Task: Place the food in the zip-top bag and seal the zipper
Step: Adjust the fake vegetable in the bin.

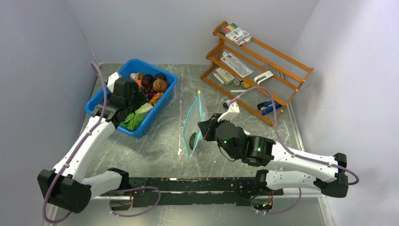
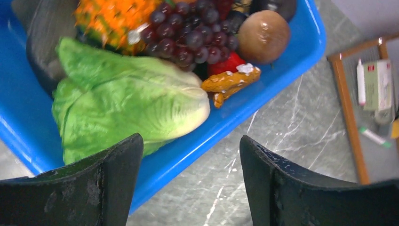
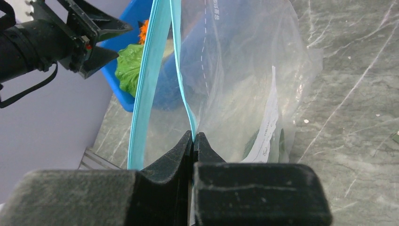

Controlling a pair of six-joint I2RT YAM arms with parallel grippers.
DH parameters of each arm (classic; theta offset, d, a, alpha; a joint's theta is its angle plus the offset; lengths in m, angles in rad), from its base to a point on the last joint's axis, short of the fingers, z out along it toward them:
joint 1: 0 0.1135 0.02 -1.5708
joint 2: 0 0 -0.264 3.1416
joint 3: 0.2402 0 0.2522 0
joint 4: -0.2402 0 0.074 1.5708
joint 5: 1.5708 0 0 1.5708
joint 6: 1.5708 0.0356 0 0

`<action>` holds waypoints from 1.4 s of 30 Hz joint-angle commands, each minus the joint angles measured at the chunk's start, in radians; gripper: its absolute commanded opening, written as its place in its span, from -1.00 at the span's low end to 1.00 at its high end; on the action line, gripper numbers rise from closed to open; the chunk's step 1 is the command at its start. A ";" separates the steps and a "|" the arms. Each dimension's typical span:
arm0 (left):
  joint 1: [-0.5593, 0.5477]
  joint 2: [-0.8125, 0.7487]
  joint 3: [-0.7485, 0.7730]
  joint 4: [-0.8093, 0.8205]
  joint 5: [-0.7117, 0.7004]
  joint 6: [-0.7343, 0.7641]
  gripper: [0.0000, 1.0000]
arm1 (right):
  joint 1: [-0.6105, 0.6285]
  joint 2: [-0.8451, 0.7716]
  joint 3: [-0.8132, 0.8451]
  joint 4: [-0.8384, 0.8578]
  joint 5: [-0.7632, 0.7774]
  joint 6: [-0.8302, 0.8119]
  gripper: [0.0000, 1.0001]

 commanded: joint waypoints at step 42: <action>0.261 0.181 -0.068 -0.246 0.167 -1.023 0.95 | -0.006 -0.015 -0.011 -0.029 0.034 0.017 -1.00</action>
